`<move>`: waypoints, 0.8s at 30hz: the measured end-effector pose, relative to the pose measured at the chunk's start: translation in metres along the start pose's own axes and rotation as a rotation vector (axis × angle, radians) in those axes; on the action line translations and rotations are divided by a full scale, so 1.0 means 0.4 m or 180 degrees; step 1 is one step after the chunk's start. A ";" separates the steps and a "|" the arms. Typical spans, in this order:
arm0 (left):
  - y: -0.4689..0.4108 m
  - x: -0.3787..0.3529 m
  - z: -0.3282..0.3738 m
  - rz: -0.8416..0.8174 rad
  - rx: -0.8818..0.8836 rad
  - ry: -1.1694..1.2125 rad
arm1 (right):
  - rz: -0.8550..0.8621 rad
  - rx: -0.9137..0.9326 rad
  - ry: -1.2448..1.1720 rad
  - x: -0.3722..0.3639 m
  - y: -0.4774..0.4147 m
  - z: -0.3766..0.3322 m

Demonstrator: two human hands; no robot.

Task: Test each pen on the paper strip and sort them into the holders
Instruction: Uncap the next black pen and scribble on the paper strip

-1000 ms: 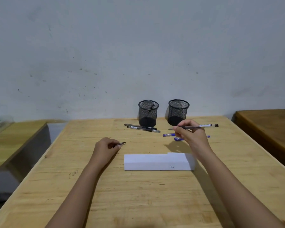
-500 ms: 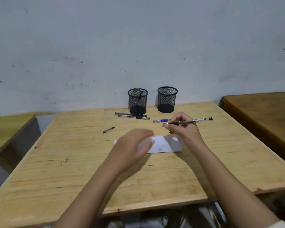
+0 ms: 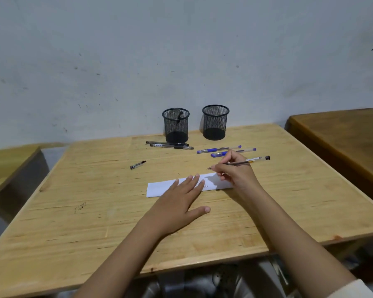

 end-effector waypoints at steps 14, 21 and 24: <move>-0.001 -0.019 -0.010 -0.0071 0.0083 0.0045 | 0.0303 0.0278 0.1194 -0.037 -0.032 0.053; 0.000 -0.021 -0.012 -0.0088 0.0106 0.0048 | 0.0371 0.0323 0.1230 -0.029 -0.042 0.064; -0.001 -0.021 -0.011 -0.0087 0.0112 0.0037 | 0.0316 0.0336 0.1243 -0.031 -0.043 0.066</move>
Point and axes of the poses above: each hand's wrist, its own y-axis away from the middle knuckle, its own x-axis out of the back of the hand, z = x × y, the point moved 6 cm from there along -y, towards the middle knuckle, and after that the axes turned 1 degree about -x, right-handed, at the moved point
